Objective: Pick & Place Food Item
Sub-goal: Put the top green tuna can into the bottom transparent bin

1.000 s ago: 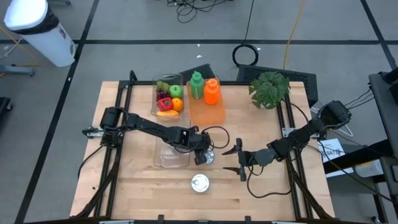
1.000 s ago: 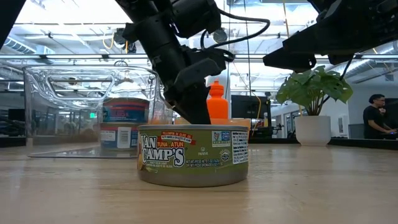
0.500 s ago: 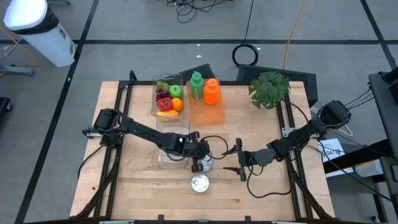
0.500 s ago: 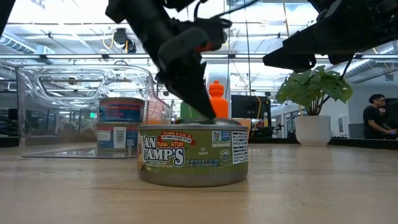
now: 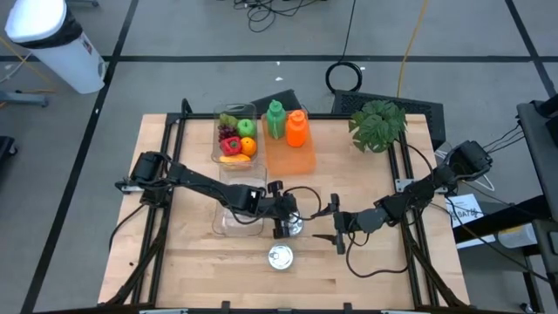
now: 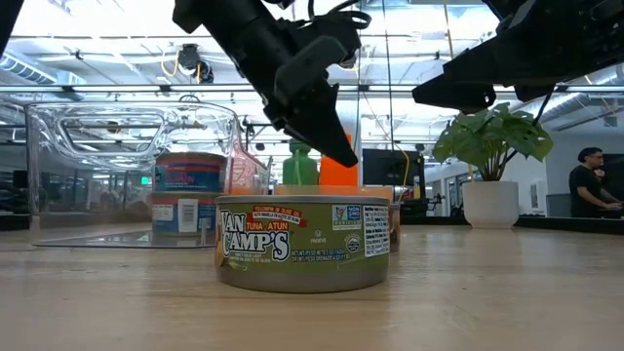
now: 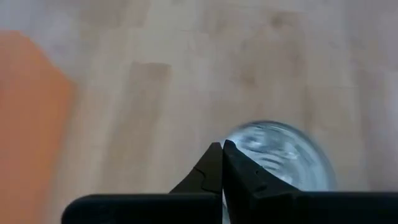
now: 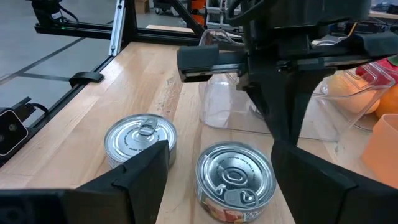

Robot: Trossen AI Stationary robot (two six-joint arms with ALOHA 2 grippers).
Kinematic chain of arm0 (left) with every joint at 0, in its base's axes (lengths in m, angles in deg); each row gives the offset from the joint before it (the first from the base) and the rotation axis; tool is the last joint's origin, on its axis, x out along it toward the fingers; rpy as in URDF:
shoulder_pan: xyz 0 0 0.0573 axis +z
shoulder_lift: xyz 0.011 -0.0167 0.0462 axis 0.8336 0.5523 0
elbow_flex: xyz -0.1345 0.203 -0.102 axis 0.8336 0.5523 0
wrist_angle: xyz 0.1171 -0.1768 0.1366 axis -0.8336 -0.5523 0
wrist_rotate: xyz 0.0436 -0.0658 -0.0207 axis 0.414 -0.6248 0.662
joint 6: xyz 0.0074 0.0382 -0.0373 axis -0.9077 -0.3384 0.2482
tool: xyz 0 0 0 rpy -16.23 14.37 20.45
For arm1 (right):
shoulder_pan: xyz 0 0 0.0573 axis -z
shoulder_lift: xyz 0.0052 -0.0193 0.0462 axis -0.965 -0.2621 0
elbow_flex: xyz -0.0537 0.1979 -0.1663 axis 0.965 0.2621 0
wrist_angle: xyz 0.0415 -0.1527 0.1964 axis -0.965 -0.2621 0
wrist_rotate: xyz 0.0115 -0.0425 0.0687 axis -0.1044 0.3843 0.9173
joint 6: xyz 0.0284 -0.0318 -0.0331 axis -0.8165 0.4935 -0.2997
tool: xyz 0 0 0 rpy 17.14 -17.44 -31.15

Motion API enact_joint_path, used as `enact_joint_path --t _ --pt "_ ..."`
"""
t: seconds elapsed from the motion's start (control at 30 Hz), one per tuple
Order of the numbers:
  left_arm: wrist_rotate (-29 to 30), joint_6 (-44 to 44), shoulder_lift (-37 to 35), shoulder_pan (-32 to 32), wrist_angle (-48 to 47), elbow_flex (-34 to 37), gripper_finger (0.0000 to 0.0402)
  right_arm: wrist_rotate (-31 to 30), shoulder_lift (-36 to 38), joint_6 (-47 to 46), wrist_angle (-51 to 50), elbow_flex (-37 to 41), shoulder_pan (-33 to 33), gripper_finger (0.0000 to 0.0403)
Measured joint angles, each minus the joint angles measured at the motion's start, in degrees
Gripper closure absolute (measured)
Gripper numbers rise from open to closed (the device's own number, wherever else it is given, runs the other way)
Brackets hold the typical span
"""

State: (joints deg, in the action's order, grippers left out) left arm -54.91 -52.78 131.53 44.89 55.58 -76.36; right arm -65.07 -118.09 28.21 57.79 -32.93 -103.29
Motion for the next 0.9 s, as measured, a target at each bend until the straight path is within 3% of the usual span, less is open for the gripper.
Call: enact_joint_path --t 0.13,0.3,0.43,0.53,0.67,0.9 --pt "-8.96 2.29 0.0 0.58 -0.11 0.0 0.0386 0.0 0.0 0.0 0.0 0.0 0.0 0.0138" --pt "-10.7 6.65 0.0 0.06 1.76 0.0 0.0316 0.0 0.0 0.0 0.0 0.0 0.0 0.0138" --pt "-12.82 5.07 -0.04 -2.25 1.26 -0.17 0.0252 0.0 0.0 0.0 0.0 0.0 0.0 0.0138" --pt "-15.11 5.24 0.73 -4.23 -1.02 -0.15 0.0226 0.0 0.0 0.0 0.0 0.0 0.0 0.0138" --pt "-14.85 6.68 1.31 -6.59 -0.53 -0.22 0.0223 0.0 0.0 0.0 0.0 0.0 0.0 0.0138" --pt "-7.86 8.61 2.47 -6.98 -4.51 -0.17 0.0255 0.0 0.0 0.0 0.0 0.0 0.0 0.0138"
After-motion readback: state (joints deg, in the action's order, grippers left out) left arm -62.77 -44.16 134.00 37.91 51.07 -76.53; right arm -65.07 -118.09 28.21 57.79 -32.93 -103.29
